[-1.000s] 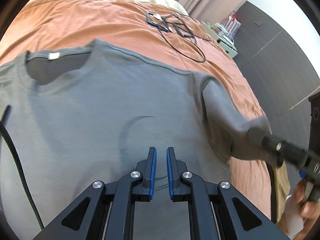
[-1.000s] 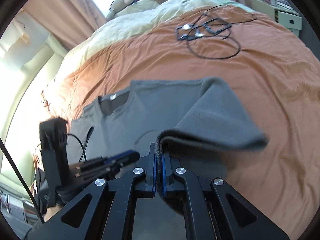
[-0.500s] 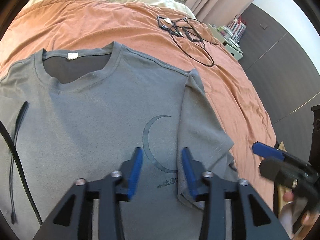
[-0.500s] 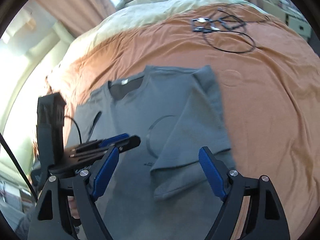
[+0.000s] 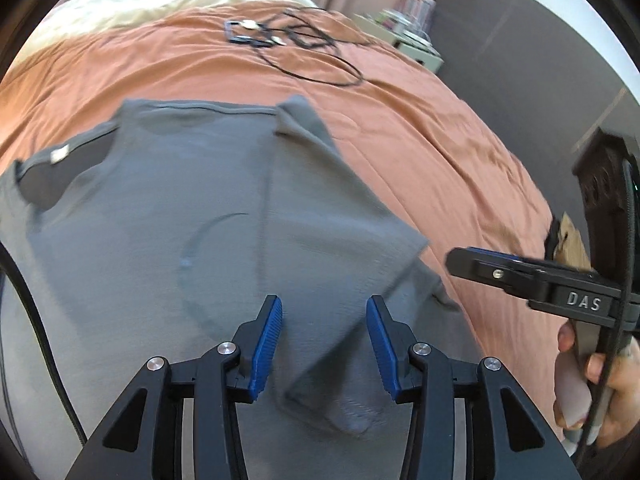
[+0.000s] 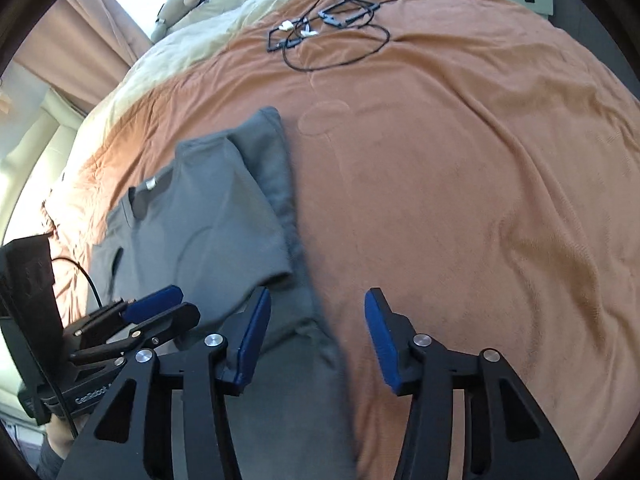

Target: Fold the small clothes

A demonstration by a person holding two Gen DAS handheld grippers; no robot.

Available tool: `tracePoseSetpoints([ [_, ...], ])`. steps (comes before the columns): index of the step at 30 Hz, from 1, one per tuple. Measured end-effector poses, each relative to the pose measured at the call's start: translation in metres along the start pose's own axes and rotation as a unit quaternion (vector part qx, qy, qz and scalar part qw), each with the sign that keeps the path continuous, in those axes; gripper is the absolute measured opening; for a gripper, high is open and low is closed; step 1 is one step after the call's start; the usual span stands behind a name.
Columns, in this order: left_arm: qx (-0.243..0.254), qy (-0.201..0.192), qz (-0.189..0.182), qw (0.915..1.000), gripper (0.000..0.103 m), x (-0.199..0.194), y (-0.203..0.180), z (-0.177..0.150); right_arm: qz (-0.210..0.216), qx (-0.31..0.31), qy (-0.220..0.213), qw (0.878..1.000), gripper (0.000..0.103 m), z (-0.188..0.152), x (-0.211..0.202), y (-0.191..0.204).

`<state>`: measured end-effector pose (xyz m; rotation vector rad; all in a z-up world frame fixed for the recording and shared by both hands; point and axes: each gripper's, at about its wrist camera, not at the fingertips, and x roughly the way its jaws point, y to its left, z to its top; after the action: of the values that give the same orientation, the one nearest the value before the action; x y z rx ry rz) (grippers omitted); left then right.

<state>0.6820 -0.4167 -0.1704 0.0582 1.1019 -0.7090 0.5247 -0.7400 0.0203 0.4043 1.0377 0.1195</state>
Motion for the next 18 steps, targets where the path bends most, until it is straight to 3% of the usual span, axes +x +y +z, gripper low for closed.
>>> tracePoseSetpoints([
  [7,0.044,0.015,0.038,0.9982,0.045,0.02,-0.011,-0.006,0.005,-0.026,0.025,0.999,0.038,-0.002,0.018,0.003],
  [9,0.049,0.013,0.068,0.9964,0.015,0.02,-0.01,-0.006,-0.008,-0.037,0.028,0.999,0.03,-0.001,0.023,0.006],
  [10,0.046,0.014,0.076,0.9959,0.011,0.019,-0.006,-0.006,-0.015,-0.041,0.028,0.999,0.029,-0.002,0.024,0.006],
  [18,-0.014,0.026,0.116,0.9928,0.008,-0.009,0.044,-0.009,-0.027,-0.035,0.031,0.999,0.026,-0.005,0.023,0.002],
])
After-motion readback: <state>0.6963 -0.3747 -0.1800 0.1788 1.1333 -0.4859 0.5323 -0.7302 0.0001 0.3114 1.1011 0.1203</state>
